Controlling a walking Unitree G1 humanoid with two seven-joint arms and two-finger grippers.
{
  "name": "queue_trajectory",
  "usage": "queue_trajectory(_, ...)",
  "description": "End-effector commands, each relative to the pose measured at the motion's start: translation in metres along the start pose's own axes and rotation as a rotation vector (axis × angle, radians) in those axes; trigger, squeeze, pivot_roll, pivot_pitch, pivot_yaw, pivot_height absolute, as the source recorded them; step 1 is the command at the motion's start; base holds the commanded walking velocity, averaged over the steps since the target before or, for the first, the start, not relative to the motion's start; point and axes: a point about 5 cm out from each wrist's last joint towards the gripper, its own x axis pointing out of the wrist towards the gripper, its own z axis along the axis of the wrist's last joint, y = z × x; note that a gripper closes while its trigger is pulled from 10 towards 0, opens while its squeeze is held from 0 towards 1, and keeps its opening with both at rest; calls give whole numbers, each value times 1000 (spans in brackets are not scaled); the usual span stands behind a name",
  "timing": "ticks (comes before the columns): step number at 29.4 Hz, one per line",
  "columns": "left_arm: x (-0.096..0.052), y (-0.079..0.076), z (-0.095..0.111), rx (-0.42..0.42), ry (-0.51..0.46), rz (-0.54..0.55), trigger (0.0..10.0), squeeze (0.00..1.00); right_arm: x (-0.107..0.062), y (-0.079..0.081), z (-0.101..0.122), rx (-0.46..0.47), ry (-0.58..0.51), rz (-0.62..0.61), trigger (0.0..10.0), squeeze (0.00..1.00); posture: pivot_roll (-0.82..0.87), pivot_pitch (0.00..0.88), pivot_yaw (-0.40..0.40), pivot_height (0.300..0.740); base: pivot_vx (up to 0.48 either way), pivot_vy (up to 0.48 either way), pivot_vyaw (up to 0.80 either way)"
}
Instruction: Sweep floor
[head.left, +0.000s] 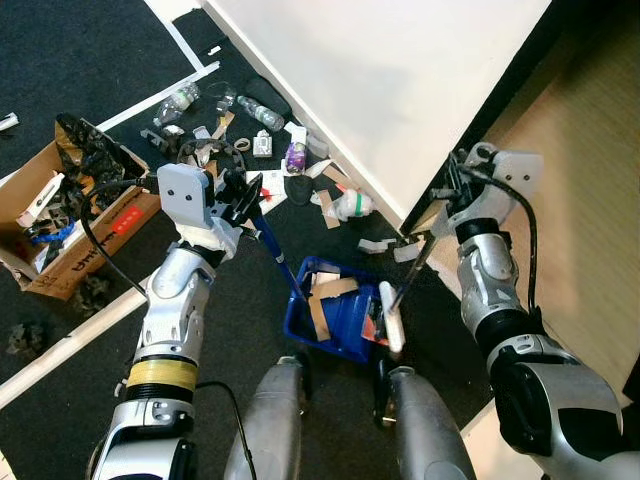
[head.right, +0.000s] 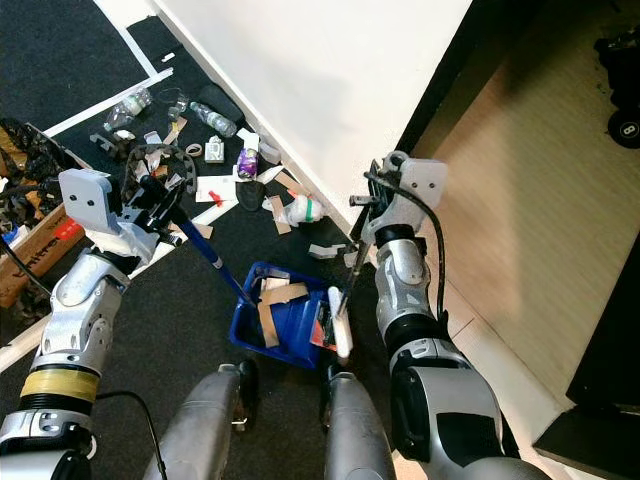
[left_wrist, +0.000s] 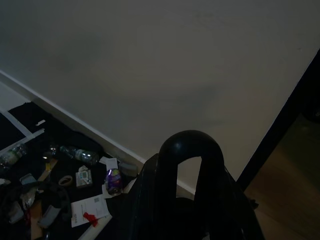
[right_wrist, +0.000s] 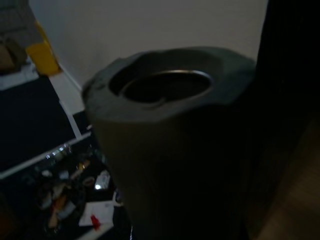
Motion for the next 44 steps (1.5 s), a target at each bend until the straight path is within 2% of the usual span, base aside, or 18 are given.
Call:
queue_trajectory(1, 1, -7, -3, -30, -6, -15, 10000, 0, 1, 9, -1, 125, -19, -21, 10000, 0, 206, 314, -21, 740, 0, 0, 0)
queue_trajectory(7, 2, -11, -5, -36, -6, -19, 10000, 0, 6, 14, 5, 170, -47, -4, 10000, 0, 196, 306, -23, 740, 0, 0, 0)
queue_trajectory(14, 5, -15, -7, -21, 2, -30, 10000, 0, 11, 5, 13, 201, -80, -24, 10000, 0, 182, 296, -25, 740, 0, 0, 0)
queue_trajectory(22, 8, -23, -12, -2, 19, -38, 10000, 0, 12, 1, 15, 303, -95, -62, 10000, 0, 171, 290, -22, 740, 0, 0, 0)
queue_trajectory(25, 8, -25, -14, -8, 22, -37, 10000, 0, 14, 2, 16, 392, -108, -70, 10000, 0, 166, 288, -25, 740, 0, 0, 0)
queue_trajectory(33, 6, -25, -21, -34, 30, -23, 10000, 0, 19, 3, 24, 391, -126, -11, 10000, 0, 155, 273, -30, 740, 0, 0, 0)
queue_trajectory(39, 0, -14, -28, -81, 37, 36, 10000, 0, 20, -4, 31, 369, -144, 23, 10000, 0, 144, 254, -41, 740, 0, 0, 0)
queue_trajectory(44, -25, 3, -59, -133, 133, 143, 10000, 0, 24, -19, 46, 410, -197, 24, 10000, 0, 128, 220, -52, 740, 0, 0, 0)
